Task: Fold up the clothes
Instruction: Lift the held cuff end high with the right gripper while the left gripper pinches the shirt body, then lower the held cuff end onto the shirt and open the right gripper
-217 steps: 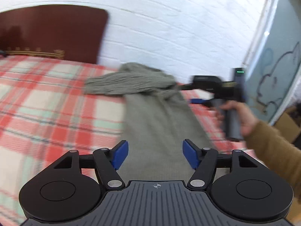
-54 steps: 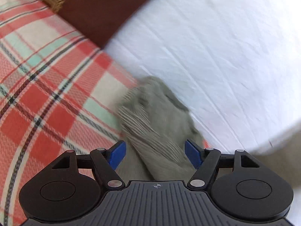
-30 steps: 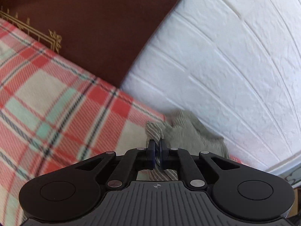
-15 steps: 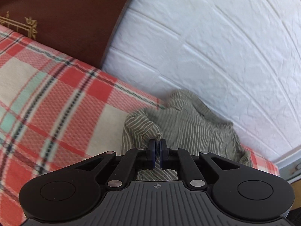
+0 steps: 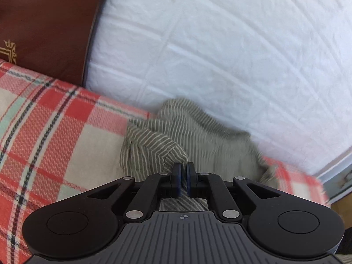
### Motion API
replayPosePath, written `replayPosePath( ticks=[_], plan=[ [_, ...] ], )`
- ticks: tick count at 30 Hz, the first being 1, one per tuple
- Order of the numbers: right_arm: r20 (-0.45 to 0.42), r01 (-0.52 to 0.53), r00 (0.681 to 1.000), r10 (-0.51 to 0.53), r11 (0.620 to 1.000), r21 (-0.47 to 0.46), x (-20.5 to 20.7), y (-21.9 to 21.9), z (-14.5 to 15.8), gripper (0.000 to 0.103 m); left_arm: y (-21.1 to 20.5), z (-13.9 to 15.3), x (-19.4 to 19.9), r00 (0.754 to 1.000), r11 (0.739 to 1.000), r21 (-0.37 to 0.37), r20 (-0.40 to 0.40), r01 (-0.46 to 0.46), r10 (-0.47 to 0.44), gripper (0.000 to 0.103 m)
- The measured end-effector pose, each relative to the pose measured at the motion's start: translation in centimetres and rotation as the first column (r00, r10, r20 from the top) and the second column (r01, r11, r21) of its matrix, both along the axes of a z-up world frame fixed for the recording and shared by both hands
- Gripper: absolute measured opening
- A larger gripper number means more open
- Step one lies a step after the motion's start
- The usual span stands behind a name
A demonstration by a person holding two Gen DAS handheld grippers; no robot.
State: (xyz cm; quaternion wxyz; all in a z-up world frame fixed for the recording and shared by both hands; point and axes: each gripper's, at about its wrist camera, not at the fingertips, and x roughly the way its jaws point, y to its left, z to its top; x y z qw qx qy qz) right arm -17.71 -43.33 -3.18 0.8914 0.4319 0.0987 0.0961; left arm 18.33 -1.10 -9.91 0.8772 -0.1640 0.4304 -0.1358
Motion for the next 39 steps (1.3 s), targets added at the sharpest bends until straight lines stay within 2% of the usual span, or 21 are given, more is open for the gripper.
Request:
replayPosePath(
  ticks=[1, 3, 7, 9, 10, 14, 16, 18, 20, 23, 25, 26, 31, 32, 33, 34, 35, 37, 38, 39],
  plan=[
    [-0.024, 0.009, 1.000, -0.009, 1.000, 0.002, 0.0, -0.1, -0.6, 0.010, -0.3, -0.9, 0.1, 1.000, 1.000, 0.016, -0.018, 0.004, -0.004, 0.014],
    [-0.071, 0.022, 0.997, -0.021, 1.000, 0.013, 0.0, -0.4, -2.0, 0.010, -0.5, -1.5, -0.2, 1.000, 1.000, 0.020, 0.003, 0.005, -0.005, 0.021],
    [-0.141, 0.027, 0.990, -0.020, 0.998, 0.050, -0.2, -0.6, -4.0, 0.010, 0.3, 0.3, -0.5, 1.000, 1.000, 0.009, 0.017, 0.014, -0.014, 0.032],
    [-0.128, 0.025, 0.992, -0.018, 0.999, 0.048, -0.6, -0.6, -3.8, 0.010, 1.3, 2.1, -1.1, 0.999, 1.000, -0.006, 0.052, 0.008, -0.008, 0.054],
    [-0.122, 0.023, 0.992, -0.017, 0.999, 0.047, -0.8, -0.6, -3.7, 0.010, 1.9, 3.2, -1.6, 0.997, 1.000, -0.014, 0.076, 0.008, -0.007, 0.057],
    [-0.110, 0.025, 0.994, -0.020, 0.999, 0.045, -1.7, -0.7, -3.6, 0.010, 3.6, 6.5, -6.0, 0.988, 0.997, 0.024, 0.132, 0.078, -0.080, 0.060],
    [-0.118, 0.024, 0.993, -0.017, 0.998, 0.059, -2.0, -0.9, -4.1, 0.010, 3.6, 6.5, -9.5, 0.980, 0.986, 0.090, 0.129, 0.138, -0.149, 0.060],
    [-0.129, 0.022, 0.992, -0.012, 0.997, 0.074, -2.2, -0.8, -4.8, 0.010, 2.9, 5.8, -13.4, 0.968, 0.963, 0.182, 0.123, 0.196, -0.221, 0.059],
    [-0.131, 0.015, 0.991, -0.003, 0.996, 0.089, -2.3, -0.6, -5.4, 0.010, 1.5, 4.4, -17.3, 0.948, 0.933, 0.291, 0.170, 0.211, -0.268, 0.059],
    [-0.105, 0.000, 0.994, 0.012, 0.994, 0.112, -2.5, -0.3, -5.3, 0.010, -0.9, 2.7, -22.2, 0.903, 0.878, 0.427, 0.253, 0.217, -0.347, 0.059],
    [-0.085, -0.011, 0.996, 0.020, 0.995, 0.098, -2.7, -0.1, -4.6, 0.010, -2.4, 1.7, -23.8, 0.880, 0.846, 0.484, 0.272, 0.225, -0.390, 0.059],
    [-0.075, -0.016, 0.997, 0.022, 0.996, 0.089, -2.8, -0.1, -4.2, 0.010, -2.9, 1.4, -23.9, 0.876, 0.838, 0.500, 0.277, 0.219, -0.395, 0.059],
    [-0.041, -0.028, 0.999, 0.031, 0.997, 0.074, -3.2, -0.2, -3.1, 0.010, -3.8, 0.6, -22.0, 0.902, 0.863, 0.472, 0.269, 0.181, -0.337, 0.059],
    [-0.039, -0.029, 0.999, 0.032, 0.997, 0.073, -3.2, -0.2, -3.1, 0.010, -4.1, 0.3, -21.5, 0.904, 0.858, 0.479, 0.257, 0.188, -0.341, 0.058],
    [-0.040, -0.030, 0.999, 0.033, 0.997, 0.073, -3.1, -0.2, -3.1, 0.010, -4.3, -0.1, -20.9, 0.909, 0.856, 0.478, 0.237, 0.198, -0.342, 0.032],
    [-0.041, -0.027, 0.999, 0.031, 0.997, 0.075, -3.0, -0.3, -3.2, 0.010, -4.2, -0.1, -20.5, 0.920, 0.866, 0.456, 0.213, 0.204, -0.329, 0.012],
    [-0.040, -0.024, 0.999, 0.027, 0.997, 0.076, -3.0, -0.4, -3.1, 0.010, -4.1, -0.1, -20.0, 0.929, 0.876, 0.434, 0.189, 0.211, -0.317, 0.000],
    [-0.033, -0.014, 0.999, 0.017, 0.997, 0.072, -3.2, -0.7, -3.1, 0.010, -3.4, 0.6, -20.0, 0.934, 0.901, 0.375, 0.187, 0.217, -0.303, 0.000],
    [-0.028, -0.008, 1.000, 0.010, 0.998, 0.068, -3.4, -0.9, -3.1, 0.010, -3.3, 1.0, -20.4, 0.929, 0.902, 0.371, 0.203, 0.220, -0.310, 0.000],
    [-0.027, -0.002, 1.000, 0.004, 0.998, 0.065, -3.6, -1.2, -3.2, 0.010, -3.5, 0.6, -20.5, 0.924, 0.887, 0.398, 0.193, 0.234, -0.331, 0.000]
  ],
)
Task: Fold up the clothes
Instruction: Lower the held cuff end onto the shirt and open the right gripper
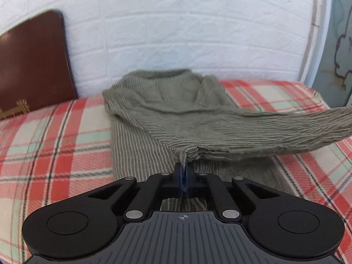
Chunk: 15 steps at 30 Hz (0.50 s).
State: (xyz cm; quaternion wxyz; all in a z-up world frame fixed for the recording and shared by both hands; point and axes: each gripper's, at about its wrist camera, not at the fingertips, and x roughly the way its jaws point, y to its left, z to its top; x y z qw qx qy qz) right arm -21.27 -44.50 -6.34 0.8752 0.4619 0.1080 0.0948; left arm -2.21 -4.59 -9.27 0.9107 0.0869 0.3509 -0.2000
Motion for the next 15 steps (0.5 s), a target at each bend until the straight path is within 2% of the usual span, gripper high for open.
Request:
replayPosePath(
  ticks=[2, 4, 5, 7, 8, 9, 11, 15],
  plan=[
    [-0.028, 0.012, 1.000, -0.011, 1.000, 0.022, -0.3, -0.6, -0.9, 0.010, -0.5, -0.7, -0.3, 1.000, 0.998, 0.060, -0.001, 0.031, -0.031, 0.000],
    [-0.074, 0.015, 0.997, -0.011, 0.998, 0.054, -0.6, -0.9, -2.4, 0.010, -0.7, -1.9, -0.2, 0.999, 0.994, 0.099, -0.025, 0.047, -0.045, 0.012],
    [-0.101, 0.018, 0.995, -0.012, 0.998, 0.058, -0.7, -0.9, -3.1, 0.010, -0.8, -2.6, -0.1, 0.998, 0.993, 0.106, -0.041, 0.048, -0.044, 0.021],
    [-0.149, 0.029, 0.989, -0.020, 0.998, 0.056, -1.0, -0.7, -4.4, 0.010, -0.3, -2.8, -0.1, 0.999, 0.996, 0.078, -0.041, 0.035, -0.032, 0.025],
    [-0.175, 0.035, 0.984, -0.025, 0.998, 0.056, -1.1, -0.7, -4.9, 0.010, 0.1, -2.5, -0.2, 0.999, 0.998, 0.064, -0.044, 0.028, -0.026, 0.032],
    [-0.206, 0.039, 0.978, -0.027, 0.998, 0.058, -1.2, -0.7, -5.5, 0.010, 0.4, -2.2, -0.3, 0.999, 0.999, 0.050, -0.047, 0.021, -0.019, 0.044],
    [-0.284, 0.043, 0.958, -0.024, 0.997, 0.059, -1.2, -0.9, -6.6, 0.010, 1.1, -1.3, -0.7, 0.999, 1.000, 0.015, -0.042, 0.018, -0.017, 0.054],
    [-0.384, 0.041, 0.923, -0.010, 0.997, 0.072, -2.5, -0.6, -8.9, 0.010, 2.3, 0.4, -2.0, 1.000, 0.999, -0.033, -0.015, 0.020, -0.020, 0.063]
  ],
)
